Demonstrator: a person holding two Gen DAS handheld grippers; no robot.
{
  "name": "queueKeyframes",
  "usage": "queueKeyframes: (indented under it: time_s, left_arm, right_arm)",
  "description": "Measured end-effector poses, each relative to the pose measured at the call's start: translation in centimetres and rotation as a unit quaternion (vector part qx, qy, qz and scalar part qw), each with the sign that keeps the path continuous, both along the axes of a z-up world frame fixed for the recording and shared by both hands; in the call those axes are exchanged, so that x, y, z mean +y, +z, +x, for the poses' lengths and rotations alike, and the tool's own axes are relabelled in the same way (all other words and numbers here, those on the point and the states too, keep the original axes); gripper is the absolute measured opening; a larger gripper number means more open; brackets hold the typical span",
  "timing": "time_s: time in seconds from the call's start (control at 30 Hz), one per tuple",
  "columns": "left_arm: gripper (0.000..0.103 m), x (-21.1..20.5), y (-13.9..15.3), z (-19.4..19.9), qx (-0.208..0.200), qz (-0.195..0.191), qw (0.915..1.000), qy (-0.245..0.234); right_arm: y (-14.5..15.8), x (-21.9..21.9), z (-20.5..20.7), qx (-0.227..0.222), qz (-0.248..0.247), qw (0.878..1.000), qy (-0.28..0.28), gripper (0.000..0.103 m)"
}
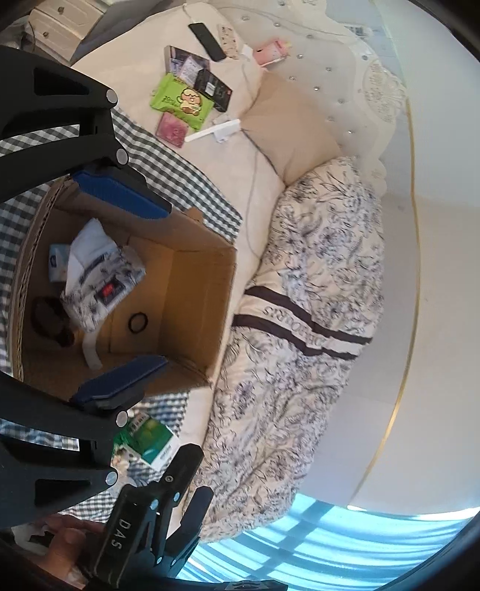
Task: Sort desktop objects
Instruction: 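Move both open tools back over the remaining items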
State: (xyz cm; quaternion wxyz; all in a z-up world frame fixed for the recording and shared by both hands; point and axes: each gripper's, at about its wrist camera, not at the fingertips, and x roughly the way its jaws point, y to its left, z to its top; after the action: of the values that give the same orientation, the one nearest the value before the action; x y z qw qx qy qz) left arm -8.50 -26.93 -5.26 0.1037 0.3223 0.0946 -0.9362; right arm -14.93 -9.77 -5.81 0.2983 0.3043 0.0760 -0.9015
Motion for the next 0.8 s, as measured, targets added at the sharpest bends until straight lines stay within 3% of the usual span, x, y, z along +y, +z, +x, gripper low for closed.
queueKeyframes:
  time_s: [0.27, 0.43, 0.8]
  left_arm:
    - [0.094, 4.8, 3.1, 1.8, 0.045, -0.020, 0.9981, -0.036]
    - [0.103, 7.3, 4.4, 2.5, 0.067, -0.022, 0.9964, -0.048]
    - [0.103, 13.0, 5.6, 3.8, 0.087, -0.018, 0.9939, -0.065]
  right_arm:
    - [2.4, 5.6, 1.0, 0.025, -0.025, 0.999, -0.021, 0.088]
    - [3.6, 9.9, 1.6, 0.041, -0.044, 0.997, -0.039, 0.096]
    - [4.6, 19.5, 3.2, 0.070, -0.062, 0.992, -0.084, 0.103]
